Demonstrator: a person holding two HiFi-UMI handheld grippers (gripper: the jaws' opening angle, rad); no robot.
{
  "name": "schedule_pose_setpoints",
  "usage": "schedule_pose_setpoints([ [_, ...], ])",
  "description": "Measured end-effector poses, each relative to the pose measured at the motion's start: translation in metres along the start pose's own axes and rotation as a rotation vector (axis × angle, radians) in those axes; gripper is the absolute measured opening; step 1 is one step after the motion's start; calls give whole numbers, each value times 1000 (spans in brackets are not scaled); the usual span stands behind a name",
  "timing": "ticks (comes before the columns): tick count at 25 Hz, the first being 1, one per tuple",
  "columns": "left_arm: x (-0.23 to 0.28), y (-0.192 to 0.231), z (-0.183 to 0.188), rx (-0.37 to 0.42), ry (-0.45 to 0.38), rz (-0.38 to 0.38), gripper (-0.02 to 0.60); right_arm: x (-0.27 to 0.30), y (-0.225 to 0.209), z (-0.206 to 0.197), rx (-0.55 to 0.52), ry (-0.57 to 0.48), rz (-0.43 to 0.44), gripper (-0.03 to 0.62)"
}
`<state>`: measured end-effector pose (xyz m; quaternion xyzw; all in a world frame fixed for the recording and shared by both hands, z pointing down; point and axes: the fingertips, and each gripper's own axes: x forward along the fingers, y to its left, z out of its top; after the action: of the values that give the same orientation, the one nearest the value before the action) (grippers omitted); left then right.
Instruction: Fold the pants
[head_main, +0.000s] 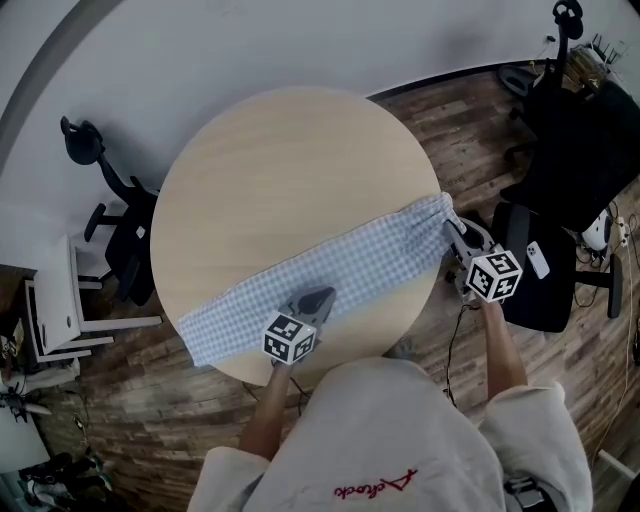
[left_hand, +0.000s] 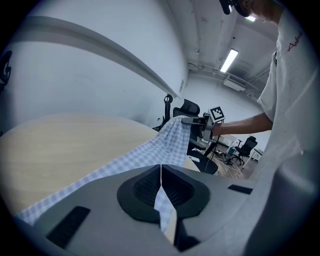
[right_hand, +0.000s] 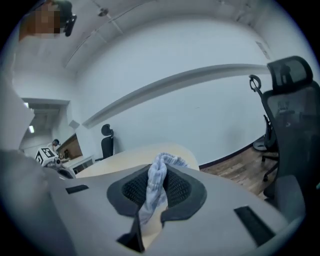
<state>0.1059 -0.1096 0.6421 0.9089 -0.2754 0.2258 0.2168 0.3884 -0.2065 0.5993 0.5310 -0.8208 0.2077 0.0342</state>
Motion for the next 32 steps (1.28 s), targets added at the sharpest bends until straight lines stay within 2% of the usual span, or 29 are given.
schedule_pose_setpoints([
  [6,-22,4,-8,-15,-40,13,34,7,71,9,-297,49,44,75],
  [13,-43,10,-15,-49,-87,66,34,25,143,-18,-571,132,114,75],
  [16,-55,17,-23,-79,-97,96,34,41,172,-48,-669,194,161,75],
  [23,-71,25,-45,-142,-94,162,34,65,210,-156,-1024,423,246,75],
  [27,-77,31,-47,-162,-96,192,34,66,215,-195,-1114,533,289,78],
  [29,-77,32,-47,-166,-95,199,34,65,216,-205,-1148,552,311,97],
  [32,-73,33,-45,-166,-92,195,34,66,219,-206,-1121,557,343,108],
])
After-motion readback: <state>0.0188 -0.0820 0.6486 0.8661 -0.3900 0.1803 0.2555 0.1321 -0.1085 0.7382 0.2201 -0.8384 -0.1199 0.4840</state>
